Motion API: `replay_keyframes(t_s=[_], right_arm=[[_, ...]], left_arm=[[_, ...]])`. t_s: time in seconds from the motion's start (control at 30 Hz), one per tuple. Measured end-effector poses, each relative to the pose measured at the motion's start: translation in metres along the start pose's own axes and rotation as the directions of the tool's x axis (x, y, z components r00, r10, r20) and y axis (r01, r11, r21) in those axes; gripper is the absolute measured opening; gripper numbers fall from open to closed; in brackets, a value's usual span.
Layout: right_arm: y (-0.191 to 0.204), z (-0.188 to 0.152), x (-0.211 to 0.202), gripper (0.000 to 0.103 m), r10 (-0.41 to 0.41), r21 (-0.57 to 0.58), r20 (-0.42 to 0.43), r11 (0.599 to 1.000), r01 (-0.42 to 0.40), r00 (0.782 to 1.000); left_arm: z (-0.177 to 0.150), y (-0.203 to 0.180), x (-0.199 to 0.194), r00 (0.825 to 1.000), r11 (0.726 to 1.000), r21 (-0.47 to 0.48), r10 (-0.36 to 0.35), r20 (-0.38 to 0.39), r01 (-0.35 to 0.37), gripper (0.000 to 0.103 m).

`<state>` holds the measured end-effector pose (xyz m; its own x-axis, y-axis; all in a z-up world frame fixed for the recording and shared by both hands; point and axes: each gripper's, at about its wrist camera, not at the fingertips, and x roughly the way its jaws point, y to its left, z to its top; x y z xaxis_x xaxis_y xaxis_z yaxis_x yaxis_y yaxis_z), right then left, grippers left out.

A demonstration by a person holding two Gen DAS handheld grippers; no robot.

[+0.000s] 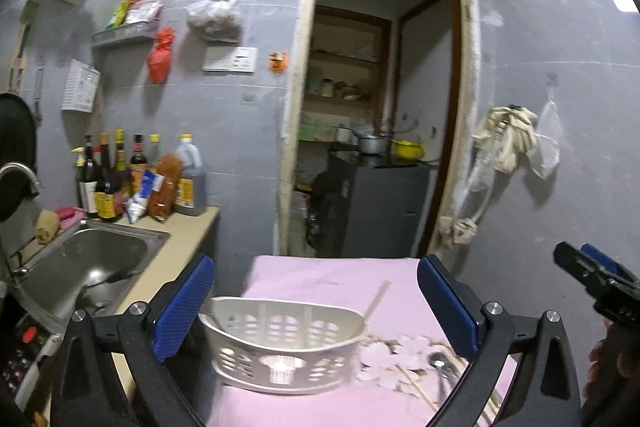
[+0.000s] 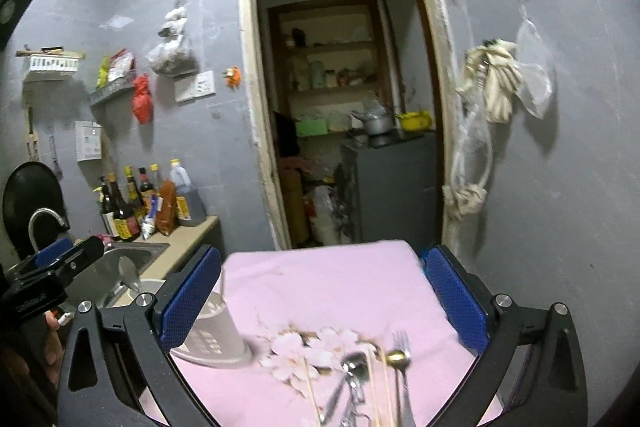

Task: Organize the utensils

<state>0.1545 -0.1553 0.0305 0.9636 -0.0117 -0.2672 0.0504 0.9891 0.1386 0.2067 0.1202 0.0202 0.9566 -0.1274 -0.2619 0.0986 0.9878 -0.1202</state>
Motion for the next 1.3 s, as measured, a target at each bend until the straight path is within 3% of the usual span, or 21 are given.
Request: replay_keyframes(t_s=[0.17, 0.33, 0.6, 0.87, 1.17, 1.3], right_arm=[[-0.02, -0.01, -0.006, 0.101, -0.032, 0.011, -0.024, 0.999, 0.032, 0.999], [-0.032, -0.019, -0.006, 0.101, -0.048, 0.005, -0.041, 0.999, 0.048, 0.998], [-0.052, -0.044, 0.014, 0.101, -0.033, 0.004, -0.121, 0.999, 0.034, 0.992], [-0.083, -0.063, 0.05, 0.101, 0.012, -0.013, -0.184, 1.0, -0.014, 0.983], [-0.121, -0.093, 0.11, 0.101, 0.098, -0.022, -0.334, 0.993, -0.112, 0.937], [-0.132, -0.109, 0.135, 0.101, 0.117, -0.027, -0.371, 0.99, -0.136, 0.921]], left_arm=[[-0.013, -0.022, 0.002, 0.998, 0.998, 0.0, -0.057, -0.014, 0.057, 0.102], [-0.03, -0.037, 0.006, 0.997, 0.998, -0.014, -0.063, -0.032, 0.063, 0.102], [-0.053, -0.06, 0.013, 0.999, 0.999, 0.018, -0.028, -0.027, 0.028, 0.102], [-0.079, -0.082, 0.033, 0.996, 0.999, -0.005, 0.048, -0.071, -0.048, 0.102], [-0.116, -0.107, 0.076, 0.975, 0.993, -0.047, 0.098, -0.198, -0.11, 0.102], [-0.135, -0.115, 0.097, 0.956, 0.993, -0.034, 0.103, -0.274, -0.117, 0.102]])
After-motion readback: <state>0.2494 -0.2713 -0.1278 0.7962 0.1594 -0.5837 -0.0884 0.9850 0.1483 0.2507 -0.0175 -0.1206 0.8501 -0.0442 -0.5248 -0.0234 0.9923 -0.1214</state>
